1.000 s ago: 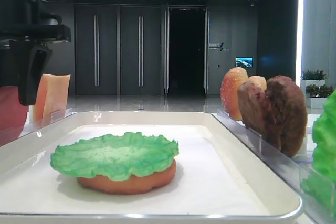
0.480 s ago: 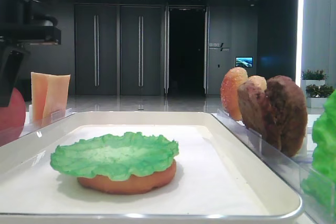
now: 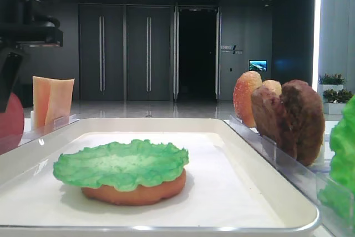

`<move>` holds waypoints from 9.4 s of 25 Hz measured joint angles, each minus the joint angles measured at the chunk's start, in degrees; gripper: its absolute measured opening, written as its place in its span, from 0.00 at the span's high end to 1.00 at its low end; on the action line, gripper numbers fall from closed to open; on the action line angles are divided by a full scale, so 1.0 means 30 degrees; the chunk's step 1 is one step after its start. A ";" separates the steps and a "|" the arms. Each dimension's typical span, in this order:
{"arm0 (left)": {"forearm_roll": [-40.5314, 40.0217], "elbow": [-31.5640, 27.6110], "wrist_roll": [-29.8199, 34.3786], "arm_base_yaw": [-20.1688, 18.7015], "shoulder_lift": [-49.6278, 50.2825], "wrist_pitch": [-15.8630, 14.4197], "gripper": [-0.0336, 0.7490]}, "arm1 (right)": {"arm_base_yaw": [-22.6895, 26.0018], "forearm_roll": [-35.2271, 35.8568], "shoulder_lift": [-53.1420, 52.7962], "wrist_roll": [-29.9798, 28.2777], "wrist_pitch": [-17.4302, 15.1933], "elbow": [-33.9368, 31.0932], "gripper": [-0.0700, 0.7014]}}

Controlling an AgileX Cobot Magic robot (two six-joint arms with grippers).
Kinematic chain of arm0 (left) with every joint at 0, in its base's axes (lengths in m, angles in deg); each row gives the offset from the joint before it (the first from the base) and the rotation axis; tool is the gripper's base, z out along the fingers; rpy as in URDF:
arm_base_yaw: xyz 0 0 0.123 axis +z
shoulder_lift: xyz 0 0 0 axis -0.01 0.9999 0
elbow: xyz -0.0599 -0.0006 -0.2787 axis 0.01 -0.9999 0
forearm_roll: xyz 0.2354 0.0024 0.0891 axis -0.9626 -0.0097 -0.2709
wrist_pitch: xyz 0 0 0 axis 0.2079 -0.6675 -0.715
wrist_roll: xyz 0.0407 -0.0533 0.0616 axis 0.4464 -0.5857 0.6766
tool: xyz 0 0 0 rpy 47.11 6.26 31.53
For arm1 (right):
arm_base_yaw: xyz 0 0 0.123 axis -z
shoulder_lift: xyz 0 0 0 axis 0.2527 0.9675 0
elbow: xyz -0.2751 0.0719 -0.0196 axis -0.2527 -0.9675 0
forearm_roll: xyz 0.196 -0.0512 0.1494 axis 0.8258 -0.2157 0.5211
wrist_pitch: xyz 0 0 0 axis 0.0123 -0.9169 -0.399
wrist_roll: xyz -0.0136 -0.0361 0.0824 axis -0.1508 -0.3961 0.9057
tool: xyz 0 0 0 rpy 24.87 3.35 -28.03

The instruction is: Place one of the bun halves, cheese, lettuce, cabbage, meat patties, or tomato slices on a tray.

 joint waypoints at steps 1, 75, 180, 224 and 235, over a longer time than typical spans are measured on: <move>0.0000 0.0110 0.0000 0.0000 0.0000 -0.0156 0.89 | 0.0000 0.0000 0.0000 0.0000 0.0000 0.0000 0.38; 1.0532 -0.3835 0.2263 -0.5322 -0.2390 0.7772 0.89 | 0.0000 0.0000 0.0000 0.0000 0.0000 0.0000 0.38; 0.0973 0.1615 0.0151 -0.0778 -0.3996 -0.1507 0.39 | 0.0000 0.0000 0.0000 0.0000 0.0000 0.0000 0.38; -0.0536 -0.1917 0.5651 0.7578 -0.9938 -0.1619 0.39 | 0.0000 0.0000 0.0000 0.0000 0.0000 0.0000 0.38; -0.0307 -0.6519 0.5651 0.7578 -1.7256 -0.1914 0.39 | 0.0000 0.0000 0.0000 0.0000 0.0000 0.0000 0.38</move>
